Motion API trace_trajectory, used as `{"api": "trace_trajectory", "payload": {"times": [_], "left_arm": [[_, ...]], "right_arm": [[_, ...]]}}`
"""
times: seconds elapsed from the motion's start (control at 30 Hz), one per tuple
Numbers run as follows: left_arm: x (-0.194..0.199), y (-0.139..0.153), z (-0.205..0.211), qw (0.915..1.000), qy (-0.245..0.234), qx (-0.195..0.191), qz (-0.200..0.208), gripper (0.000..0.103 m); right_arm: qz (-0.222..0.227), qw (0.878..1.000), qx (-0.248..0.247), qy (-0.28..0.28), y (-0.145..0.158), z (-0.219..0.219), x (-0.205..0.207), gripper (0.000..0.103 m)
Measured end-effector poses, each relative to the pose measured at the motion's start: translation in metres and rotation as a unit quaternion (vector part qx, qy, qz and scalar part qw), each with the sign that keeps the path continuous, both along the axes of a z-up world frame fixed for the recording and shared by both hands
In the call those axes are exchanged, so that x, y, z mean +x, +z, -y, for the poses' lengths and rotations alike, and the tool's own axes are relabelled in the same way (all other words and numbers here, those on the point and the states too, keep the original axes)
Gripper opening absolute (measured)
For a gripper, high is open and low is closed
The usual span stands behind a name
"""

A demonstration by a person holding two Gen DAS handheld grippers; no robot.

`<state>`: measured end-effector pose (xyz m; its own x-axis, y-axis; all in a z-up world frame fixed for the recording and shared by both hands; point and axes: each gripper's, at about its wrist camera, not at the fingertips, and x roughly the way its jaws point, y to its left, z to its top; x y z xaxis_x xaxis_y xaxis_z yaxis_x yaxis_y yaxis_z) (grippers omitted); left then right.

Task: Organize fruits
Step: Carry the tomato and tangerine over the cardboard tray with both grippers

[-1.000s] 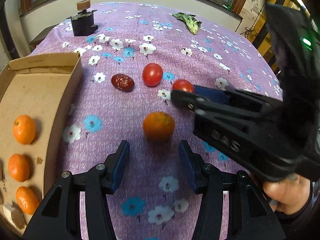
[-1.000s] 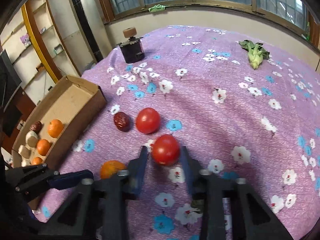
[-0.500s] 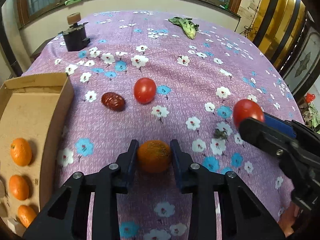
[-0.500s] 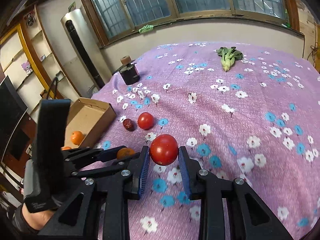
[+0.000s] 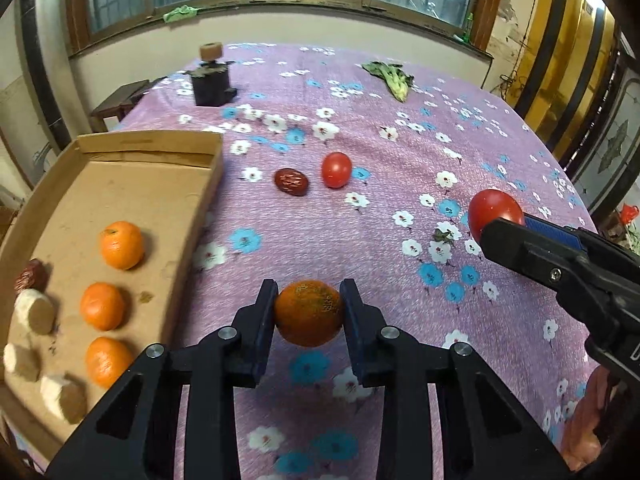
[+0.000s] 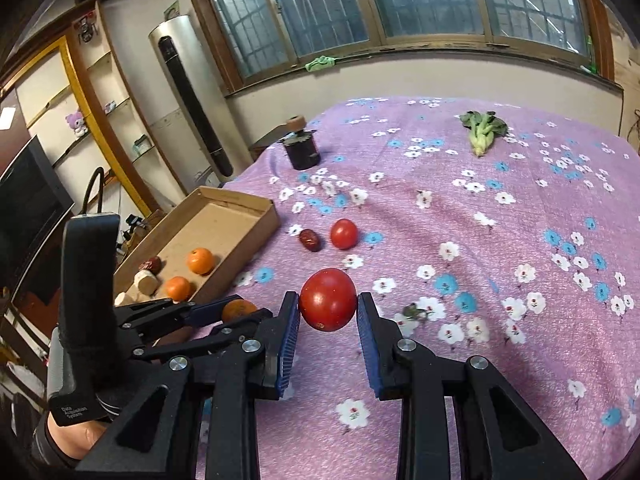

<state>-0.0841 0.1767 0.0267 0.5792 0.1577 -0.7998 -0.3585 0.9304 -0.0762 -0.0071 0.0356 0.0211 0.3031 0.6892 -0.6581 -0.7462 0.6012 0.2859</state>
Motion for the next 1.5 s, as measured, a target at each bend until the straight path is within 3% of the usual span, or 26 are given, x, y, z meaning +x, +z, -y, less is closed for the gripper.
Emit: {"api": "trace_trajectory", "payload": {"times": [0.57,1.5], "left_arm": [[-0.040,0.015,-0.021,0.9993,0.031,0.004,0.019,0.029],[-0.062,0.020,-0.067,0.9974,0.069,0.008,0.017,0.029]], "right_arm": [[0.011,0.999,-0.009,0.033,0.008,-0.023,-0.026,0.029],[0.012,0.995,-0.018,0.096,0.009,-0.084,-0.045,0.029]]}}
